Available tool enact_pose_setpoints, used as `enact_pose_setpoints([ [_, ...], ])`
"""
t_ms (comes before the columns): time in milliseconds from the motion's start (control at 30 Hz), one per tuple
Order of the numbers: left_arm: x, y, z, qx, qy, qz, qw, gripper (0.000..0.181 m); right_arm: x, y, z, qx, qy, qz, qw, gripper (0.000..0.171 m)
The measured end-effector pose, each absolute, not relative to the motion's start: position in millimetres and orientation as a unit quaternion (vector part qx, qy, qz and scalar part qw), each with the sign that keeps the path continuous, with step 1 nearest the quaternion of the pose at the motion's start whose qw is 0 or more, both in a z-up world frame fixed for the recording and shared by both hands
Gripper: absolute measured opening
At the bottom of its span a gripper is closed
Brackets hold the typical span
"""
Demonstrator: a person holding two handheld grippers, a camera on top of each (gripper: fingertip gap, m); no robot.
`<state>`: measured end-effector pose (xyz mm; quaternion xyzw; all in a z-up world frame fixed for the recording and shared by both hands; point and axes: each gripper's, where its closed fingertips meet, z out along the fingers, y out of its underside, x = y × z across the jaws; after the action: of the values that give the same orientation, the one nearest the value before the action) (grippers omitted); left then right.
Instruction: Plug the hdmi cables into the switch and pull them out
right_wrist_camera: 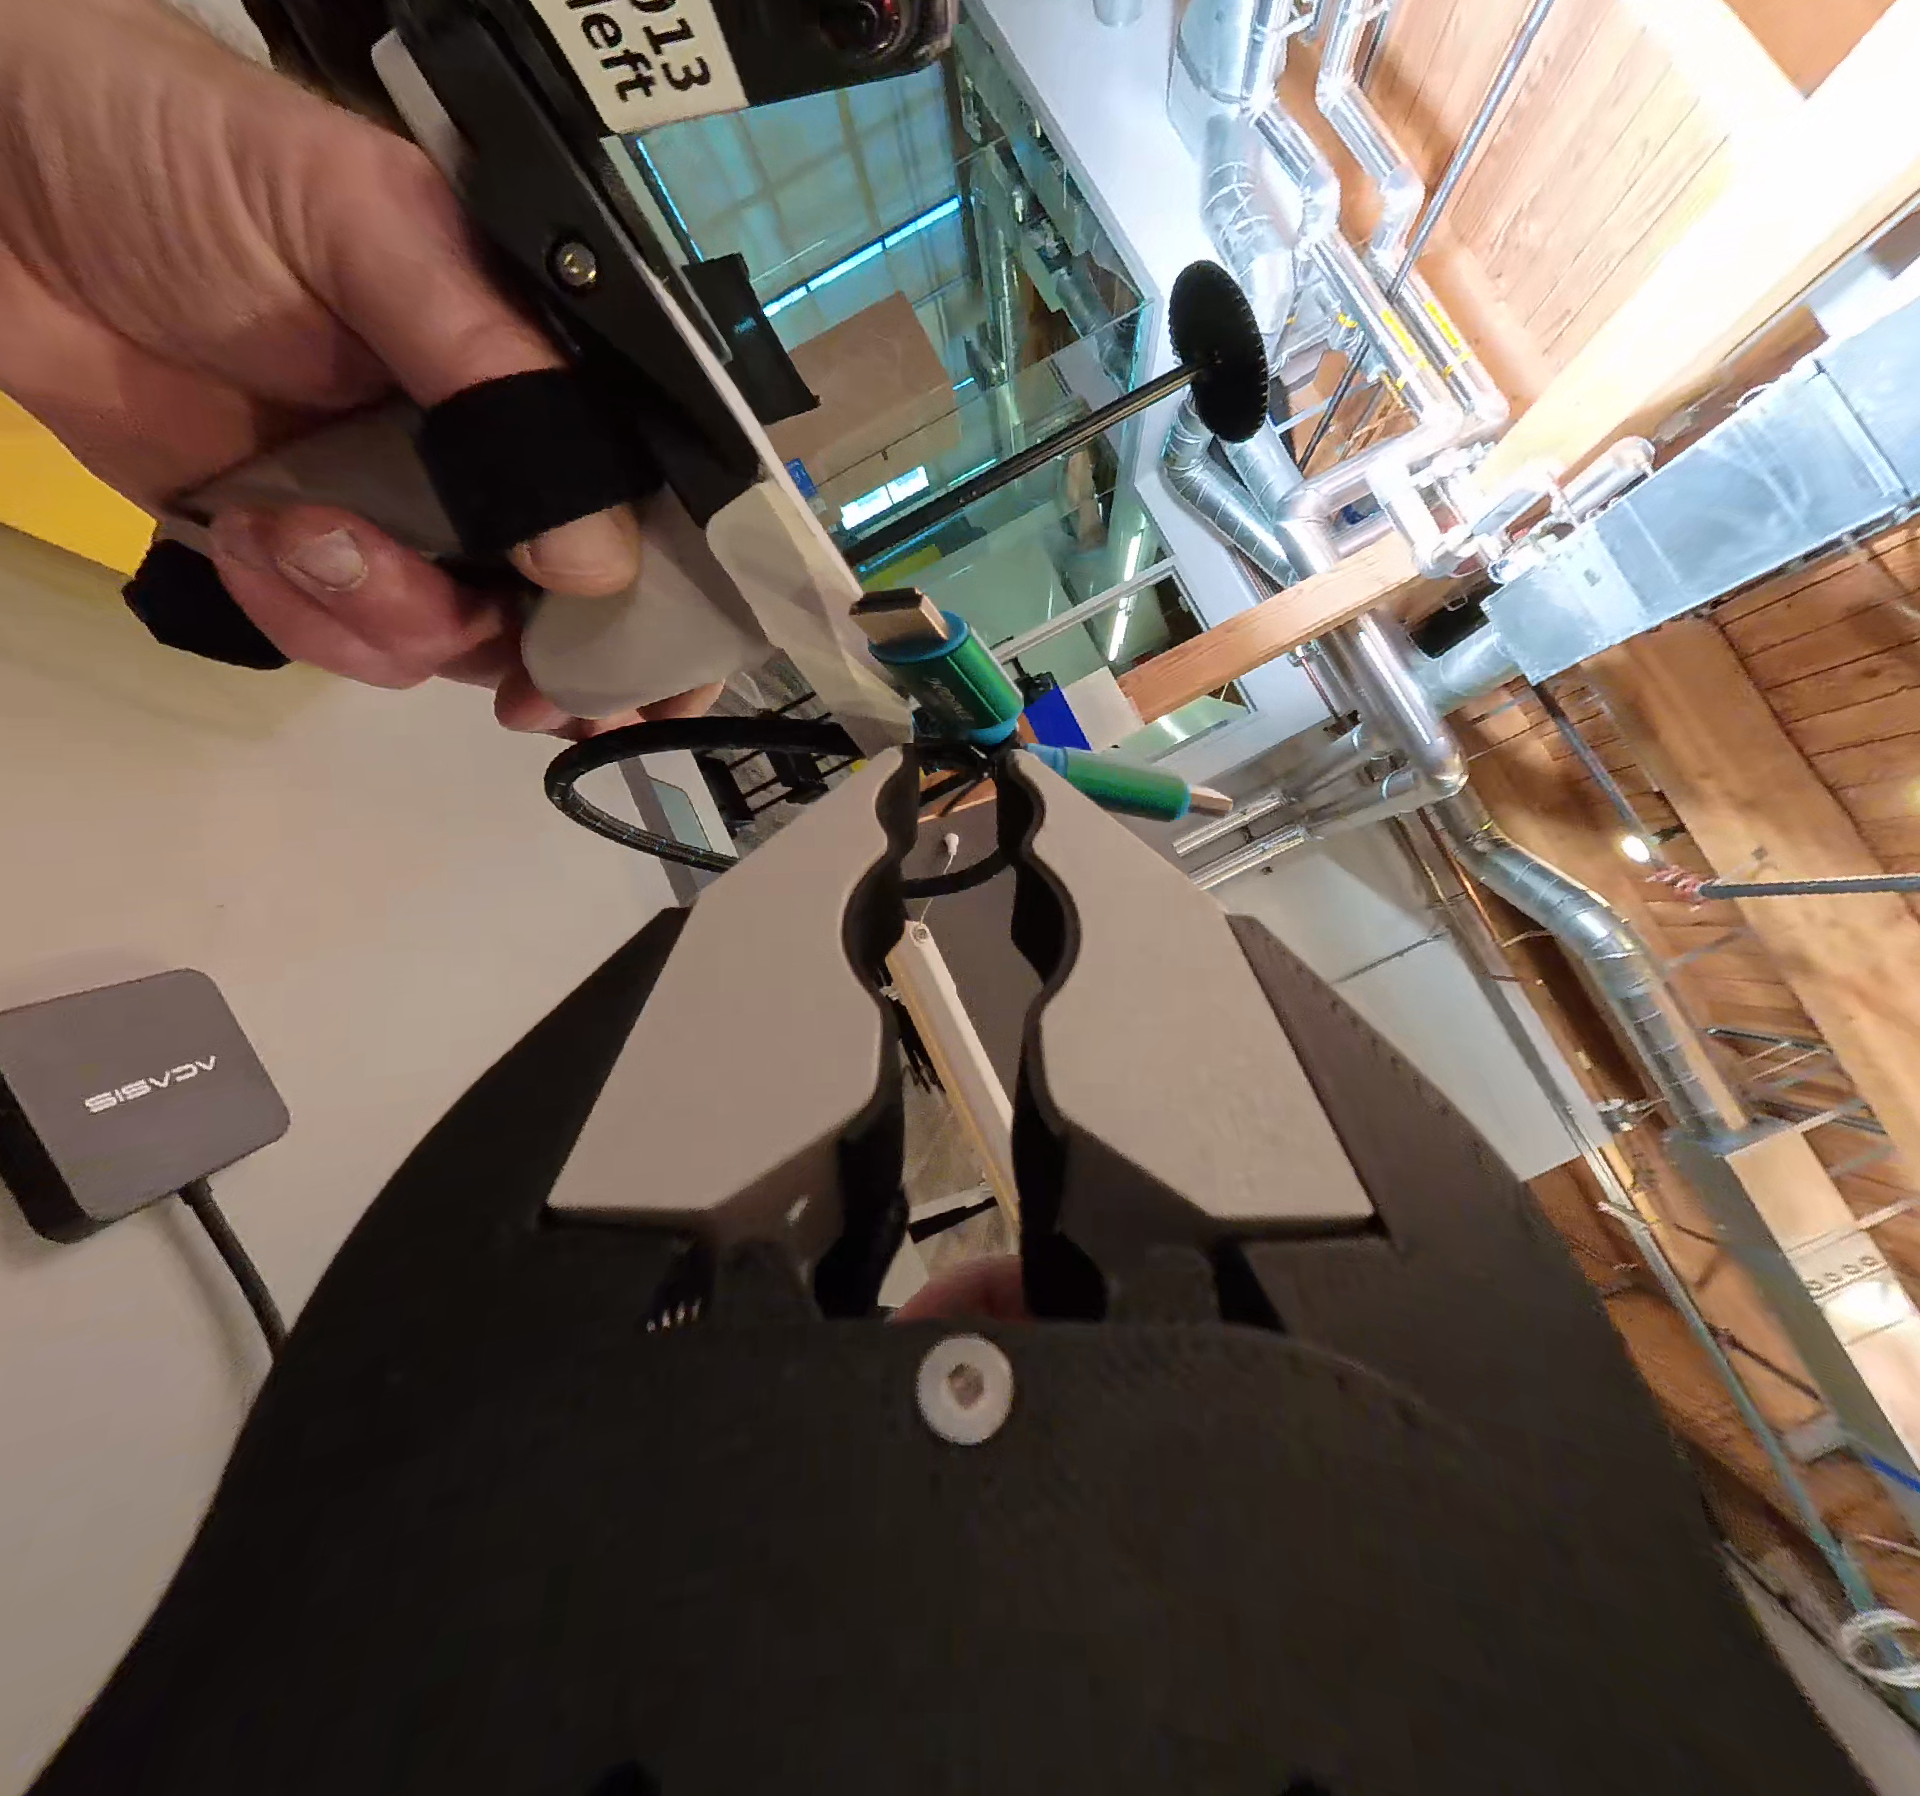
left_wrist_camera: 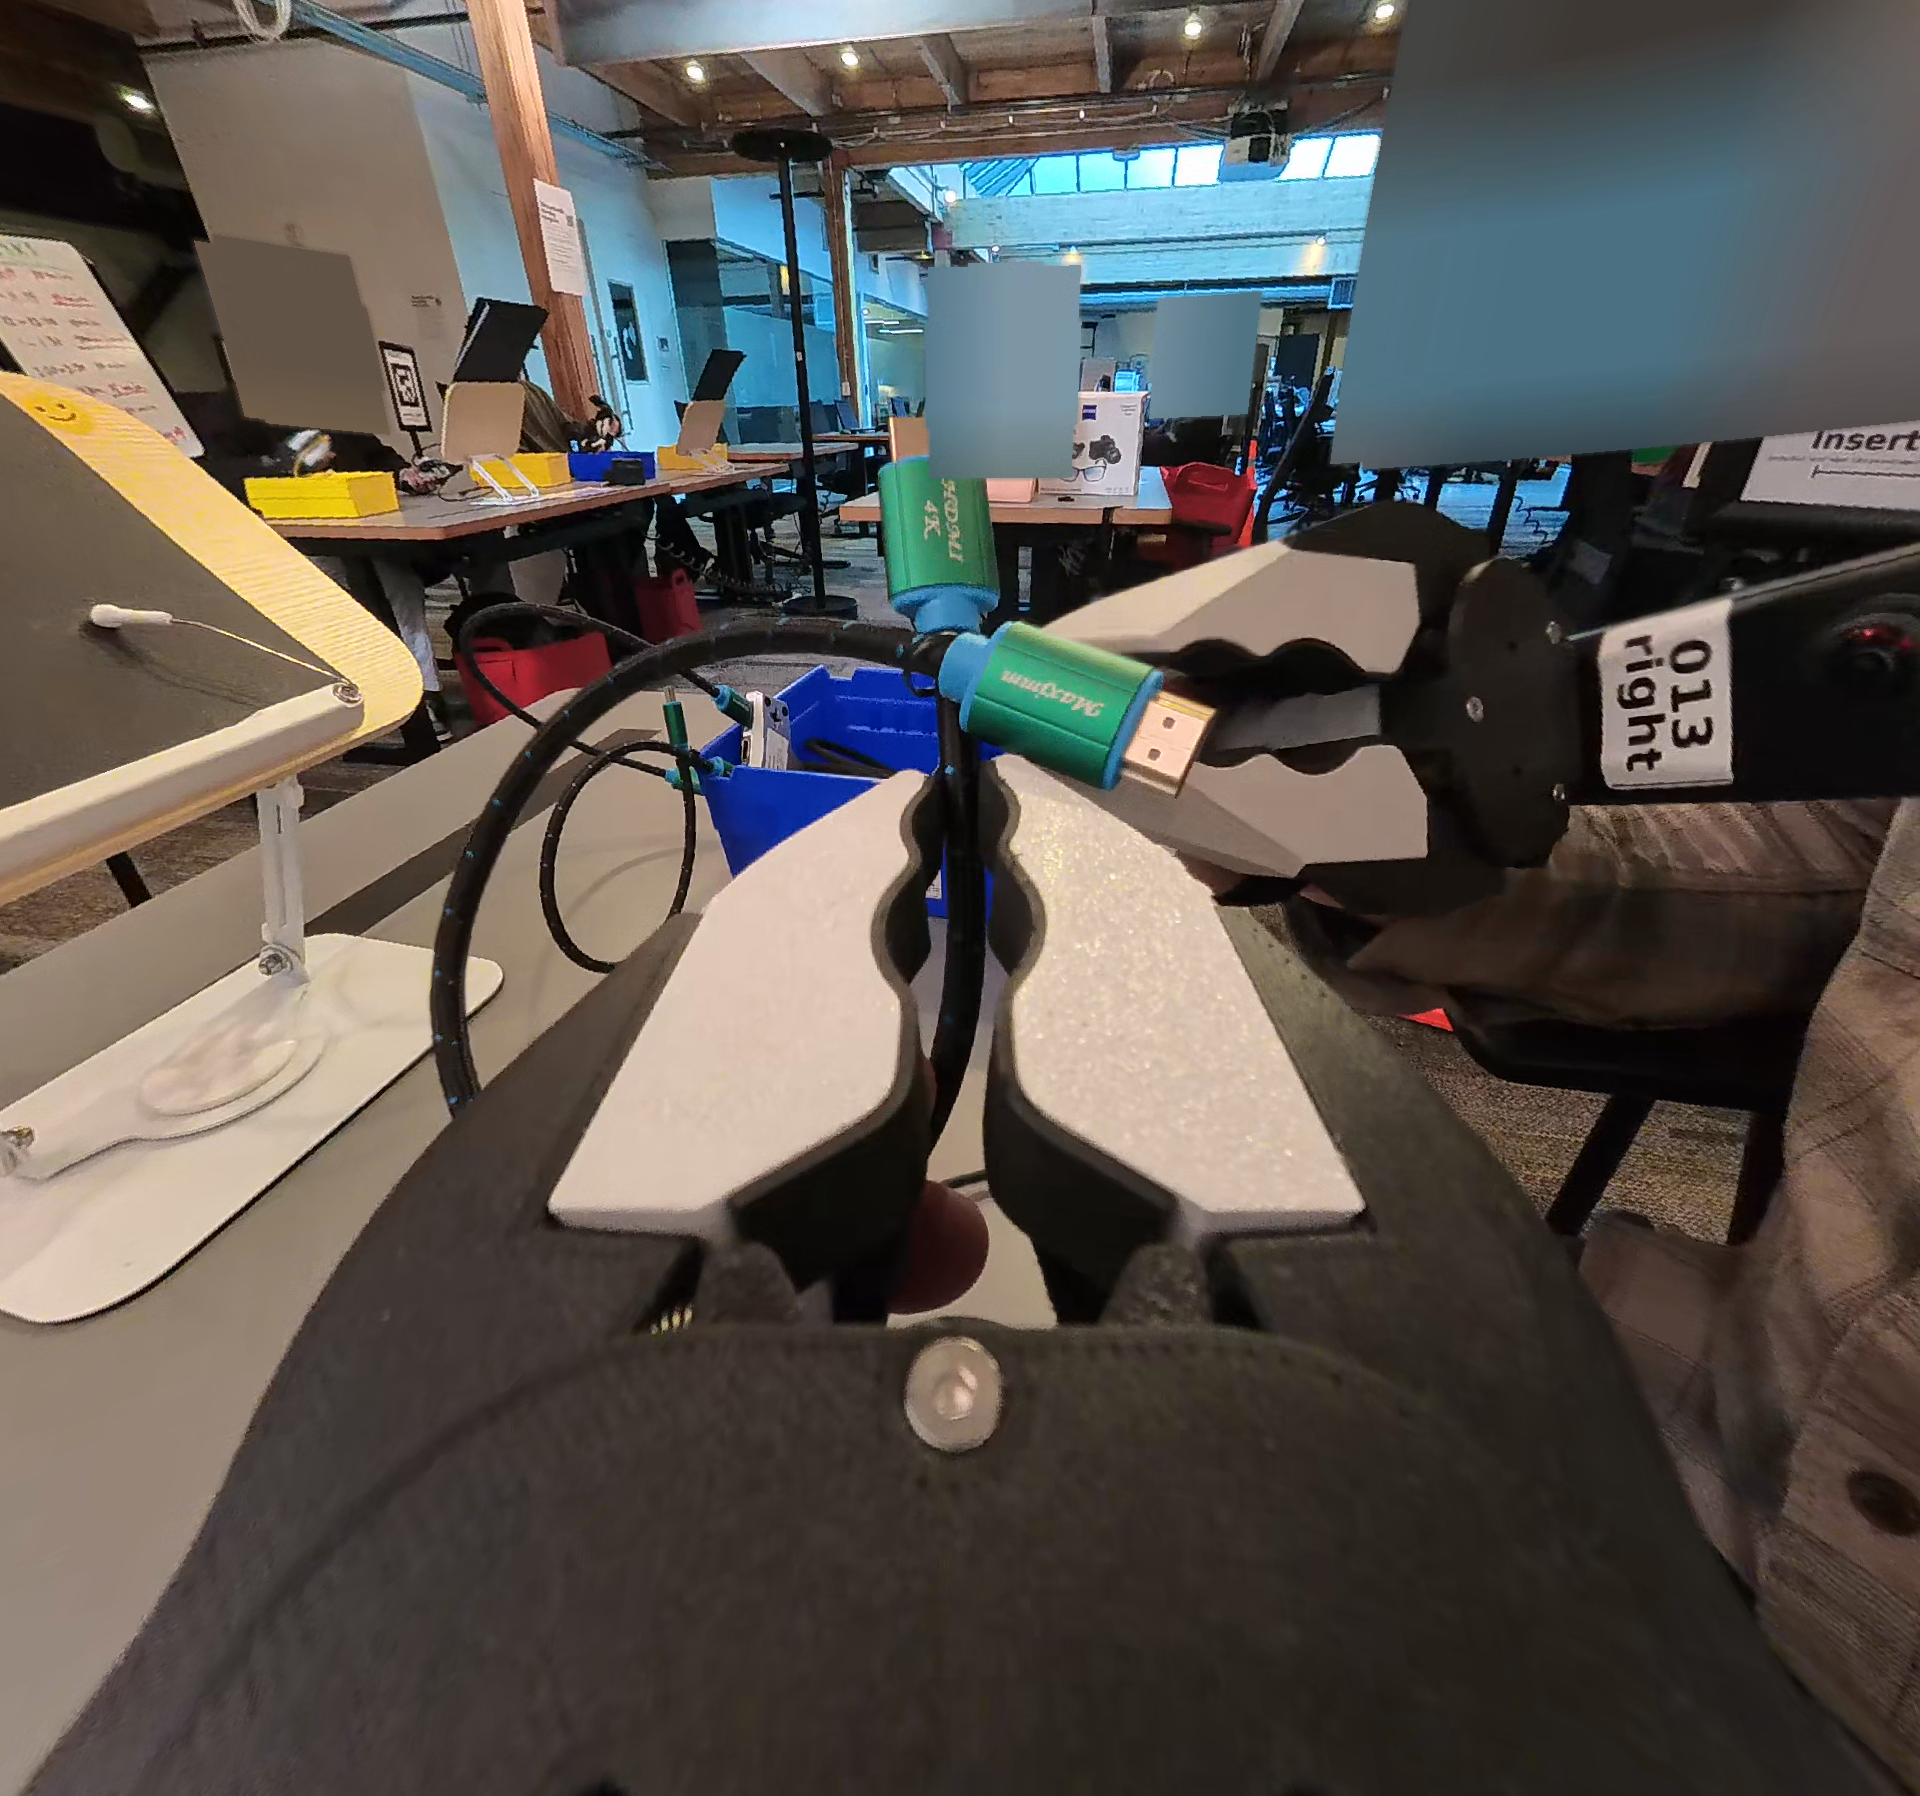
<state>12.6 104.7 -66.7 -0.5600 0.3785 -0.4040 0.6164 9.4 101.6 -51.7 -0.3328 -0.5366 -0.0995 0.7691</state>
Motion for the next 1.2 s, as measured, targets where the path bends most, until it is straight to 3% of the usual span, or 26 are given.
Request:
enact_pose_setpoints([
  [200, 12.2, 106.0, -70.6, -0.567, 0.384, -0.395, 0.612, 0.005, 10.5, 104.8, -51.4, -0.329, -0.534, -0.114, 0.77, 0.0],
  [333, 13.2, 106.5, -71.7, -0.568, 0.387, -0.387, 0.615, 0.005, 12.8, 105.1, -51.4, -0.364, -0.53, -0.049, 0.765, 0.0],
  [533, 12.3, 107.6, -69.0, -0.563, 0.388, -0.372, 0.628, 0.005, 16.0, 106.8, -44.8, -0.475, -0.435, 0.229, 0.73, 0.0],
  [633, 10.9, 109.9, -68.0, -0.564, 0.386, -0.355, 0.638, 0.005, 18.2, 111.8, -42.5, -0.527, -0.329, 0.436, 0.651, 0.0],
  [733, 8.5, 114.6, -68.8, -0.567, 0.385, -0.324, 0.652, 0.005, 18.9, 119.4, -46.0, -0.537, -0.154, 0.683, 0.471, 0.0],
  [800, 5.7, 118.1, -73.0, -0.574, 0.383, -0.308, 0.655, 0.005, 15.5, 123.0, -57.2, -0.536, -0.092, 0.745, 0.385, 0.0],
  [933, 4.1, 119.9, -75.0, -0.579, 0.369, -0.333, 0.646, 0.006, 14.0, 123.3, -58.6, -0.545, -0.115, 0.731, 0.394, 0.0],
  [1033, 3.5, 121.7, -74.7, -0.584, 0.365, -0.335, 0.643, 0.006, 19.8, 130.0, -63.0, -0.57, -0.175, 0.645, 0.478, 0.0],
  [1100, -0.9, 124.8, -74.1, -0.591, 0.357, -0.34, 0.639, 0.006, 24.9, 133.4, -62.6, -0.579, -0.236, 0.552, 0.552, 0.013],
  [1200, -3.6, 125.8, -73.7, -0.593, 0.356, -0.342, 0.636, 0.006, 23.6, 124.8, -55.9, -0.553, -0.332, 0.434, 0.628, 0.016],
])
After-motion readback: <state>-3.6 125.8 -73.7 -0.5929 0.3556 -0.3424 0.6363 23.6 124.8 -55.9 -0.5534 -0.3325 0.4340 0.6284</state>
